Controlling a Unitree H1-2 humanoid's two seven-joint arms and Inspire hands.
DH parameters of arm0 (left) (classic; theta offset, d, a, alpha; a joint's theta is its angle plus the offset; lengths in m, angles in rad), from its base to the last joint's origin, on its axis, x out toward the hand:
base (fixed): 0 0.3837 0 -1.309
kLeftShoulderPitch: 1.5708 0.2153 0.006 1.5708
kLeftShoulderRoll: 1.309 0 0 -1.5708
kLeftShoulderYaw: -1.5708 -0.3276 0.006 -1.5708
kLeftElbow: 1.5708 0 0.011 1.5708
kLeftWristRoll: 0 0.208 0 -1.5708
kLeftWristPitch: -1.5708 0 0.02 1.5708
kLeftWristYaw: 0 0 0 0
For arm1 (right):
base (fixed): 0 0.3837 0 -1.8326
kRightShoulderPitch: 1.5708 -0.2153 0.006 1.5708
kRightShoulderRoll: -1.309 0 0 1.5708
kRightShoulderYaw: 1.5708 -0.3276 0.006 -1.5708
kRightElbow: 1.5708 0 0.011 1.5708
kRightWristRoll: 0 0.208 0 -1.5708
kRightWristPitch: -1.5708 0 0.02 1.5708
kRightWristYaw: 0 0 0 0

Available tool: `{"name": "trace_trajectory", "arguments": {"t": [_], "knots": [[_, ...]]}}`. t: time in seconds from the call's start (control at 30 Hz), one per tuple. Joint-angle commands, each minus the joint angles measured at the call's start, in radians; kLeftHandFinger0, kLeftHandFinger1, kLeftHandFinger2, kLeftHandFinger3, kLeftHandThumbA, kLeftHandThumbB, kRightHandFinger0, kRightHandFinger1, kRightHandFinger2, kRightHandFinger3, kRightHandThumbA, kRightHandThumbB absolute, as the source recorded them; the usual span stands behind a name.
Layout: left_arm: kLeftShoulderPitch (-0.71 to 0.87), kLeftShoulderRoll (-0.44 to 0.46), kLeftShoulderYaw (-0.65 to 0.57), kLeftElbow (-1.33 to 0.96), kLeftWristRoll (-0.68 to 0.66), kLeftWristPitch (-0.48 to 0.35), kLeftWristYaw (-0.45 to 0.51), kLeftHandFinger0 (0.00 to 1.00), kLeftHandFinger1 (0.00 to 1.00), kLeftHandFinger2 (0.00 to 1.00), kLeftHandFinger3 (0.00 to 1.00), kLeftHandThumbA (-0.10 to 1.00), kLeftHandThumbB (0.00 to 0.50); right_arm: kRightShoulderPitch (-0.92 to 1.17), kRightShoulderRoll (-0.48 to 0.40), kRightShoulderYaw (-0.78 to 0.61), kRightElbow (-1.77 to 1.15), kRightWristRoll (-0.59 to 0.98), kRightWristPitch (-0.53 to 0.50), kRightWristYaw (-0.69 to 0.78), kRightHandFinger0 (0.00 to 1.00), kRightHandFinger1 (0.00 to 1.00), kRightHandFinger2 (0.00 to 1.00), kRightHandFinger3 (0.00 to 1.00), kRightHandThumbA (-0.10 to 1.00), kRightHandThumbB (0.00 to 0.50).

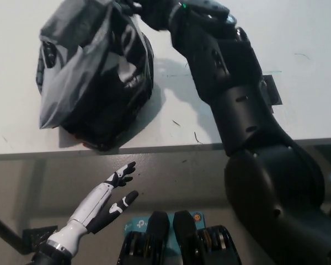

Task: The robot uses its right hand to pick up a bag of coffee beans and puts it in the black plastic bag, then the robot grabs the top of the bag and lifts it.

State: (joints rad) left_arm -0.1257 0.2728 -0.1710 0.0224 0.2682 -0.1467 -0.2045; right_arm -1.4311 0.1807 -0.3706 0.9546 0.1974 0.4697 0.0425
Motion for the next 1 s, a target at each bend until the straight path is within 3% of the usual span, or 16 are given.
{"name": "trace_trajectory", "arguments": {"t": [0.0,0.23,0.37,0.4,0.53,0.67,0.87,0.93,0.97], "knots": [[-0.031,0.003,-0.006,-0.009,0.001,-0.025,-0.001,0.93,0.9,1.0,1.0,0.98,0.149,-0.217,0.037,-0.055,-0.019,0.263,0.0,-0.07,0.0,0.0,0.42,0.69,0.14,0.025],[-0.027,-0.004,-0.008,-0.012,-0.001,-0.009,-0.004,0.92,0.9,1.0,1.0,0.99,0.157,-0.296,0.035,-0.112,0.034,0.328,0.0,-0.078,0.0,0.0,0.44,0.67,0.11,0.078],[-0.027,-0.009,-0.011,-0.012,0.006,-0.011,-0.001,0.9,0.89,1.0,1.0,0.98,0.151,-0.345,0.026,-0.131,0.067,0.343,0.0,-0.082,0.0,0.0,0.4,0.62,0.18,0.058],[-0.027,-0.01,-0.014,-0.013,0.01,-0.009,-0.001,0.9,0.88,1.0,1.0,0.99,0.152,-0.364,0.021,-0.138,0.079,0.347,0.0,-0.084,0.0,0.0,0.37,0.56,0.2,0.071],[-0.028,-0.013,-0.016,-0.014,0.008,-0.005,-0.005,0.91,0.89,1.0,1.0,0.99,0.156,-0.422,0.009,-0.154,0.115,0.346,0.0,-0.088,0.0,0.0,0.37,0.49,0.2,0.092],[-0.026,-0.016,-0.017,-0.013,0.008,-0.003,-0.003,0.92,0.9,1.0,1.0,0.99,0.17,-0.503,-0.007,-0.178,0.148,0.347,-0.004,-0.085,0.0,0.0,0.3,0.42,0.15,0.099],[-0.034,-0.014,-0.019,-0.001,0.012,-0.026,0.003,0.91,0.88,0.99,1.0,0.99,0.163,-0.552,-0.027,-0.184,0.176,0.335,-0.04,-0.081,0.0,0.0,0.27,0.38,0.16,0.054],[-0.034,-0.013,-0.022,-0.002,0.016,-0.023,0.001,0.91,0.88,0.99,1.0,1.0,0.168,-0.544,-0.027,-0.188,0.179,0.336,-0.046,-0.077,0.0,0.0,0.33,0.45,0.17,0.045],[-0.033,-0.013,-0.022,-0.005,0.017,-0.02,0.0,0.91,0.88,0.99,1.0,1.0,0.168,-0.538,-0.027,-0.188,0.18,0.335,-0.048,-0.072,0.0,0.0,0.33,0.44,0.17,0.048]]}}
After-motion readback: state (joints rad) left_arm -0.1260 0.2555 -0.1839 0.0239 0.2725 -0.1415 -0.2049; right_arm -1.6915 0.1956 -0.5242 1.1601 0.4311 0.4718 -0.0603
